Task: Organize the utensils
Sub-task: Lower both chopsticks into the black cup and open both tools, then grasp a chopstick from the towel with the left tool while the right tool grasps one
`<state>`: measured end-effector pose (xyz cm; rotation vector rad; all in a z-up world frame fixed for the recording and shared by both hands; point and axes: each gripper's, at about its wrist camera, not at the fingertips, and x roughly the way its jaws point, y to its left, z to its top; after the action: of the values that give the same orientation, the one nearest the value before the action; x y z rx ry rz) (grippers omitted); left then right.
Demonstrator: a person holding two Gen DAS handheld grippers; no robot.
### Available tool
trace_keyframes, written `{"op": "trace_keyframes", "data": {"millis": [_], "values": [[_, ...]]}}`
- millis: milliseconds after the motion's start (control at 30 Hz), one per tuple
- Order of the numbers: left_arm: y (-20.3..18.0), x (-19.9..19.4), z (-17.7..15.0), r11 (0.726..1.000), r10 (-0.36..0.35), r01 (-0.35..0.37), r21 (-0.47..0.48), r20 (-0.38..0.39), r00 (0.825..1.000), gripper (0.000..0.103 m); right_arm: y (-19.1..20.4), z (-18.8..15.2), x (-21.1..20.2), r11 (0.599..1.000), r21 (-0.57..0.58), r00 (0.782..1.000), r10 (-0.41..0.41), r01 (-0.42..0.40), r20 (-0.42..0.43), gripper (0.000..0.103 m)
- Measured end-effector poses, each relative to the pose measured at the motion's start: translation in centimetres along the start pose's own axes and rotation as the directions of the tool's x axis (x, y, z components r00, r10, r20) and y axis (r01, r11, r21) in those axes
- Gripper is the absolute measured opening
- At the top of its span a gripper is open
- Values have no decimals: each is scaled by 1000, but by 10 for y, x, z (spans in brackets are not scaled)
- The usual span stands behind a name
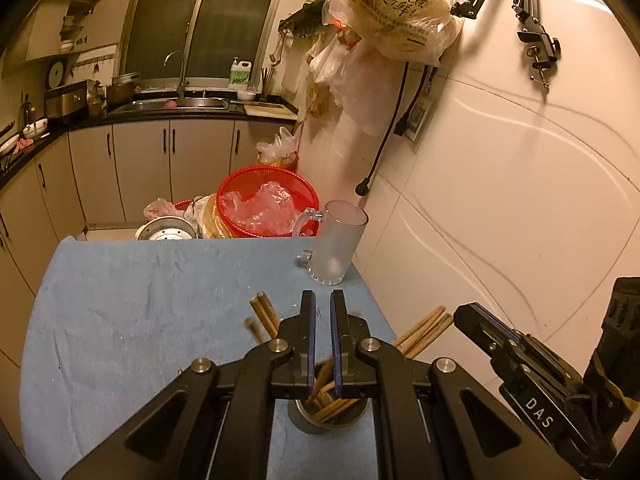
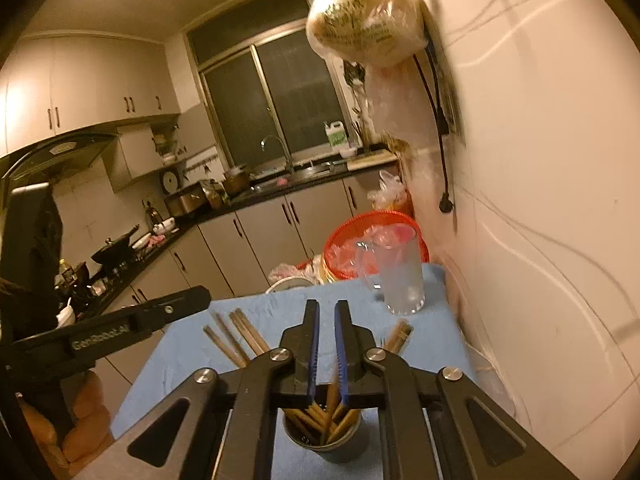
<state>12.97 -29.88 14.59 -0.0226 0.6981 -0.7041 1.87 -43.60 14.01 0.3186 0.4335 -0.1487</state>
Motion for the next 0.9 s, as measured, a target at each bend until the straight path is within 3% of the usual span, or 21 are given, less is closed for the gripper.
{"op": "trace_keyframes", "data": {"millis": [100, 367, 567, 633, 733, 900], "values": [[1, -9, 0, 1000, -7, 7, -6, 2, 1000, 15, -2, 1, -6, 1000, 10, 1000, -3, 3, 11, 29], [22, -49, -13, 1000, 2, -1, -17, 40, 999, 18, 7, -3, -53, 998, 16, 996, 61, -62, 64, 29], [77, -48, -56, 996, 72, -75, -40, -67, 995, 18, 27, -40, -65, 991, -5, 991, 133, -133, -2, 29], [99, -33, -73, 992, 105, -114, -60, -135, 985, 18, 36, -57, -60, 987, -7, 987, 157, -158, -43, 29], [135, 6, -100, 980, 110, -149, -130, -269, 957, 17, 43, -77, -49, 984, -2, 980, 178, -179, -91, 29], [168, 65, -127, 959, 111, -202, -196, -398, 911, 17, 51, -98, -28, 984, -14, 970, 174, -179, -172, 29]]}}
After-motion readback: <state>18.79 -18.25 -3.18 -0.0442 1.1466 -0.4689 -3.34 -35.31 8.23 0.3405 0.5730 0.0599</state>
